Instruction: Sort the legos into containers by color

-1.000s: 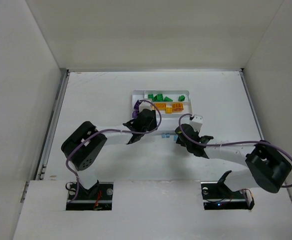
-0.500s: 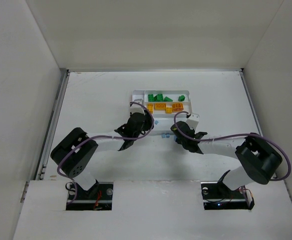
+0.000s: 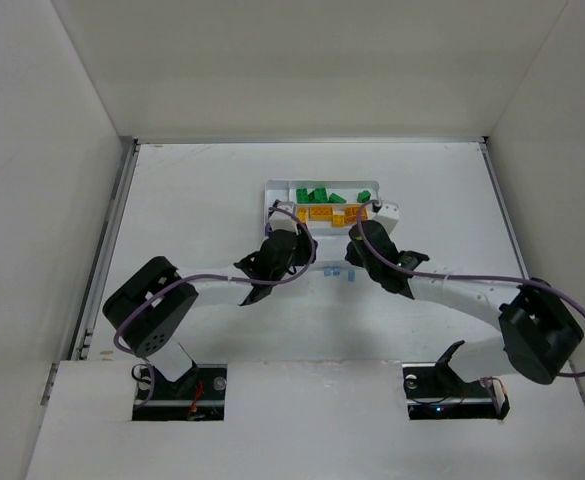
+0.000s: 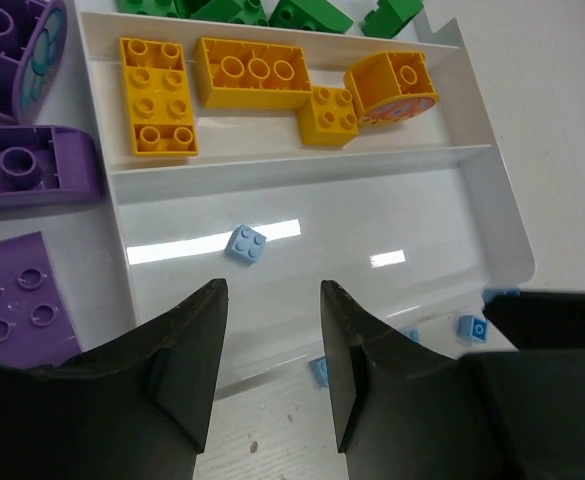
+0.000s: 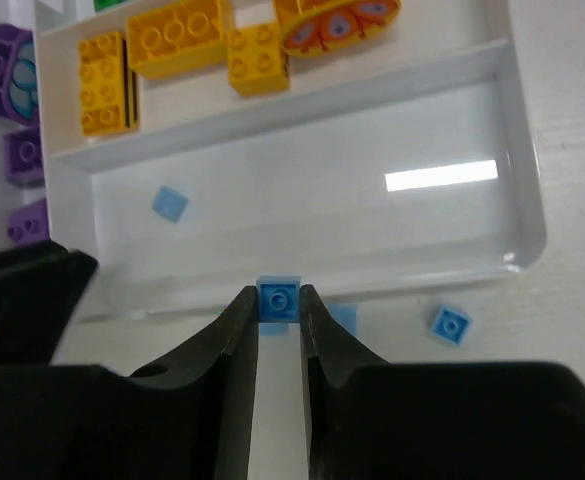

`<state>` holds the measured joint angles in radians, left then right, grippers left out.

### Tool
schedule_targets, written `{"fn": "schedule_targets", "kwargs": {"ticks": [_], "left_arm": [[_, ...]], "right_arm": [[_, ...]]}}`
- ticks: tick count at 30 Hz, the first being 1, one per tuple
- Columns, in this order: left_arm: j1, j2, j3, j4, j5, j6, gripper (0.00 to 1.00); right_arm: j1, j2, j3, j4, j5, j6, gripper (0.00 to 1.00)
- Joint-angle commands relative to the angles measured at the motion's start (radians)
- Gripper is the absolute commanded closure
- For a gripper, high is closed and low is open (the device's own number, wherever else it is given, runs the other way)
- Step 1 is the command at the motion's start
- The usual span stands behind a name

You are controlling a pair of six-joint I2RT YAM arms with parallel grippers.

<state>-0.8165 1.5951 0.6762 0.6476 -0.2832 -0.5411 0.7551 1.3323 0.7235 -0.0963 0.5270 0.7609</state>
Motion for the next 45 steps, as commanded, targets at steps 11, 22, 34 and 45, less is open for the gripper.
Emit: {"fn": "schedule_targets", "kwargs": {"ticks": [11,22,34,45], "left_arm": [[-0.069,-0.03,0.043,0.031,0.022,0.052,0.7],[-0.212,-0.024,0.146,-0.216,-0.198,0.064,0.75],[-0.286,0.126,0.183,-0.318,-0.267,-0.106,0.65],[-0.276,0.241,0.266,-0.338,-0.31,-0.092,0.65]], "right_arm": [[-0.061,-0.041,-0.045,0.078,0.045,-0.006,0.51],[-0.069,-0.206,-0.225,0.073,0.059,0.044,0.65],[-0.063,-0.202,-0.259,0.188,0.016,-0.002,0.54],[-0.026,-0.214,-0.297,0.257,-0.015,0.012,0.53]]}}
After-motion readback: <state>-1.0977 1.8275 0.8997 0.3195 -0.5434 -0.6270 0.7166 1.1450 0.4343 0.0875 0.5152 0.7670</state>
